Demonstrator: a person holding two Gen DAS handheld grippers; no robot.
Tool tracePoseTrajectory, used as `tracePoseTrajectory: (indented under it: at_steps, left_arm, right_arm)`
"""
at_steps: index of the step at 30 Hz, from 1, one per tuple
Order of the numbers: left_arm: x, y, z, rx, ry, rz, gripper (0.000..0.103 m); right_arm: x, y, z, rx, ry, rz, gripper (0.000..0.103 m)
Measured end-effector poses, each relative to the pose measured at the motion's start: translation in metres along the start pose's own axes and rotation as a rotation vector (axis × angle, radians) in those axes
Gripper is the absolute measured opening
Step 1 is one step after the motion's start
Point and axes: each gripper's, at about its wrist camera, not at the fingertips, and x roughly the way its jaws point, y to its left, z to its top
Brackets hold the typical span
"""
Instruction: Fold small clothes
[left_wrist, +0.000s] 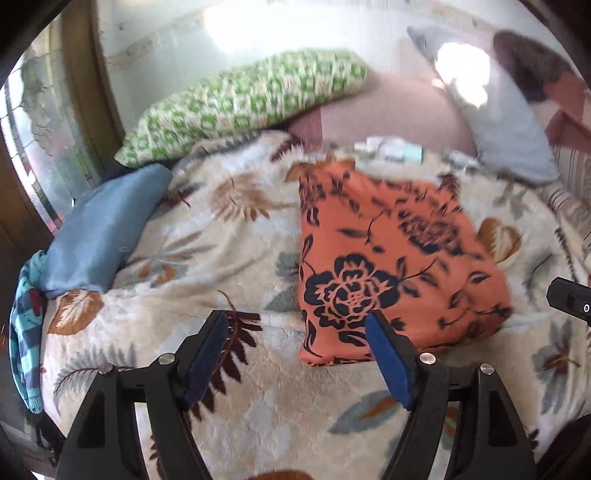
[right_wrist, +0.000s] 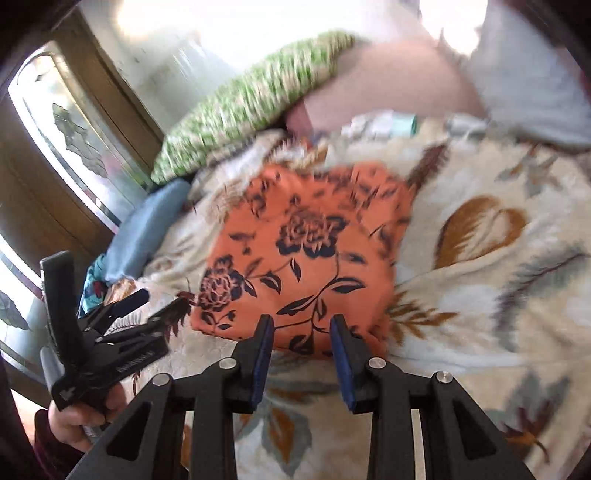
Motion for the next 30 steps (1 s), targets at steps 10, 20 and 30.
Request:
tracePoseTrajectory:
  at_steps: [10,20,30]
  left_arm:
    - [-0.127,-0.001,0.018,-0.004,-0.212,0.12,0.085]
    - [-0.217,0.014,0.015,-0.073,-0.376,0.124,0.101]
    - [-0.234,0.017,0.013,-0.076,-0.41,0.122,0.101]
  right_arm:
    - [-0.139,0.037,-0.005,-0.096,-0.283,-0.071,0.045]
    - [-0.194,0.085,-0.023,-0.138,-0.424,-0.068,0.063]
    - [-0.188,0.091,-0.029,-0.142,-0.409,-0.058,0.063]
